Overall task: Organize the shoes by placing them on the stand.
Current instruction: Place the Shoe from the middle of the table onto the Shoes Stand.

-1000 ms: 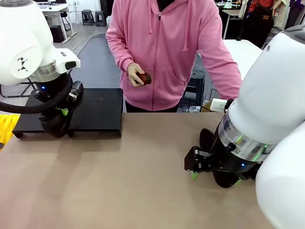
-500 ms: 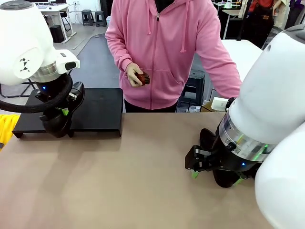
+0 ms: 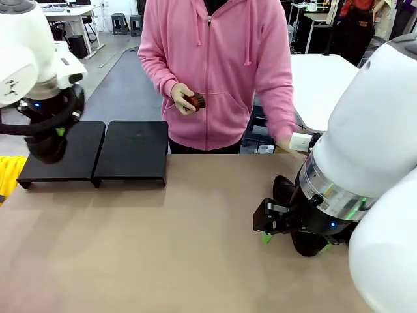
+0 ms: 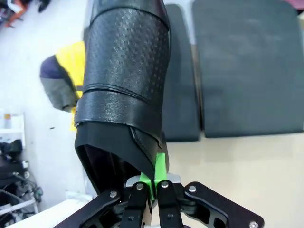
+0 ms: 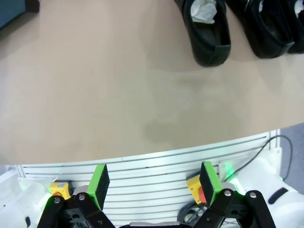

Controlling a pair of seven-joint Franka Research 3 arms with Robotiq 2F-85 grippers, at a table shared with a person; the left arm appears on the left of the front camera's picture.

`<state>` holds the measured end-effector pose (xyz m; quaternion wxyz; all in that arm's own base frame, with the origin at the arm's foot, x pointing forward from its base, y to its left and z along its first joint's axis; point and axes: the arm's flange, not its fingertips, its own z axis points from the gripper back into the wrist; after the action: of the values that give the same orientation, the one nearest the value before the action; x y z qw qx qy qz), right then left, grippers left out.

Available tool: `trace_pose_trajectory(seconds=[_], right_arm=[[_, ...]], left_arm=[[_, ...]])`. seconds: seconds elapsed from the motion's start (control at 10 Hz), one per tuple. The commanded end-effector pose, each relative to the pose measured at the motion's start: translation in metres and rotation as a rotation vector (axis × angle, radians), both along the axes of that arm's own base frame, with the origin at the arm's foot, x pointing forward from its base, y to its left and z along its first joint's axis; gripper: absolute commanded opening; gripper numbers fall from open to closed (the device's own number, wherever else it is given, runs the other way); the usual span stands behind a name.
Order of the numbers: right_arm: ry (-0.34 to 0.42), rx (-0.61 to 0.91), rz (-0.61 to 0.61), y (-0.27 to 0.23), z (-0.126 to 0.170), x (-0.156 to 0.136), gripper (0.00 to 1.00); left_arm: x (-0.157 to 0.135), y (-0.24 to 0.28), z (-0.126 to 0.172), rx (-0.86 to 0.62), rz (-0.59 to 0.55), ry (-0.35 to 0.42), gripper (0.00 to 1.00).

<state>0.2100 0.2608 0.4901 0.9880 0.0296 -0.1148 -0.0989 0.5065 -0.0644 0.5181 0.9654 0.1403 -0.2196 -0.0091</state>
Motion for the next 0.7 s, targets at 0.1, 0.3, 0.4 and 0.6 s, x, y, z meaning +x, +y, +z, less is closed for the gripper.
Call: trace_pose_trajectory(seconds=[0.1, 0.3, 0.4, 0.6], right_arm=[[0.011, 0.011, 0.015, -0.001, 0.001, 0.001, 1.0], [0.011, 0.011, 0.015, -0.001, 0.001, 0.001, 1.0], [0.011, 0.011, 0.015, -0.001, 0.001, 0.001, 1.0], [0.011, 0.011, 0.015, -0.001, 0.001, 0.001, 1.0]], left_arm=[[0.024, 0.023, -0.012, 0.035, 0.081, -0.015, 0.0], [0.036, 0.037, -0.023, -0.014, 0.073, -0.029, 0.0], [0.045, 0.042, -0.034, 0.006, 0.073, -0.034, 0.0], [0.053, 0.048, -0.048, 0.042, 0.094, -0.018, 0.0]])
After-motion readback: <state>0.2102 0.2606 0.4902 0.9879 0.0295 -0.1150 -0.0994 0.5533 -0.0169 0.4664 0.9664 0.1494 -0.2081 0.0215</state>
